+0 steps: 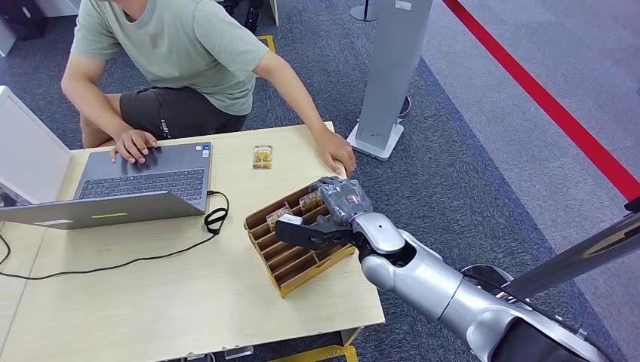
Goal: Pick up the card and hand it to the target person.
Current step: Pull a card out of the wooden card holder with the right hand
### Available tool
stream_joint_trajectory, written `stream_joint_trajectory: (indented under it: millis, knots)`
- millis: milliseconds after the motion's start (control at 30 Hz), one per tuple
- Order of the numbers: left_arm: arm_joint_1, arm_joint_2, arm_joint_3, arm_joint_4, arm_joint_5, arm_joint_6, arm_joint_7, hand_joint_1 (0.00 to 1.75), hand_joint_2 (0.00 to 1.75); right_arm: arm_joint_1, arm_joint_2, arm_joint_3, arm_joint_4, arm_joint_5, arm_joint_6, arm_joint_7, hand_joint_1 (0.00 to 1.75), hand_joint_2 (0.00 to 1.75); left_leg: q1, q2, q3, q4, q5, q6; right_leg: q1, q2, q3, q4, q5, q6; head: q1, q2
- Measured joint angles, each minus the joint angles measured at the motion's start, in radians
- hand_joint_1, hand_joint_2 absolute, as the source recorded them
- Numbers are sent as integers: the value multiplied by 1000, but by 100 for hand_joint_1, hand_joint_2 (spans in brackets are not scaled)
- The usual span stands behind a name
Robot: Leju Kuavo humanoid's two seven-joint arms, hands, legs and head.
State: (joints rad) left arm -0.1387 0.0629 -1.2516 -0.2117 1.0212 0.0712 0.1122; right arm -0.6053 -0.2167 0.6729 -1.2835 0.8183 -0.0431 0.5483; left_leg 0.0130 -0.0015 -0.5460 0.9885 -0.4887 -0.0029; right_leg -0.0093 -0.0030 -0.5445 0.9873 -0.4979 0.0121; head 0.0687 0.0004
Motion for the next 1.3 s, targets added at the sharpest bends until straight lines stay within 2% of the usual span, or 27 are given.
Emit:
stream_joint_trajectory:
  millis: [67,200,533,867,933,1067,1100,1300]
  knots:
    - [0,0,0,0,0,0,0,0,0,0,0,0,0,0,0,0,69,175,0,0,0,0,0,0,0,0,0,0,0,0,0,0]
    - [0,0,0,0,0,0,0,0,0,0,0,0,0,0,0,0,86,175,0,0,0,0,0,0,0,0,0,0,0,0,0,0]
    - [0,0,0,0,0,0,0,0,0,9,0,-2,4,2,0,-2,75,175,0,0,0,0,0,0,0,0,0,0,0,0,0,0]
    - [0,0,0,0,0,0,0,0,0,10,0,-2,11,5,0,-3,79,175,0,0,0,0,0,0,0,0,0,0,0,0,0,0]
    - [0,0,0,0,0,0,0,0,0,10,0,-2,12,5,0,-3,90,175,0,0,0,0,0,0,0,0,0,0,0,0,0,0]
    - [0,0,0,0,0,0,0,0,0,8,0,-2,13,7,-1,-4,140,175,0,0,0,0,0,0,0,0,0,0,0,0,0,0]
    - [0,0,0,0,0,0,0,0,0,8,0,-2,13,7,-2,-4,146,175,0,0,0,0,0,0,0,0,0,0,0,0,0,0]
    - [0,0,0,0,0,0,0,0,0,4,0,-3,13,8,-1,-4,147,175,0,0,0,0,0,0,0,0,0,0,0,0,-1,0]
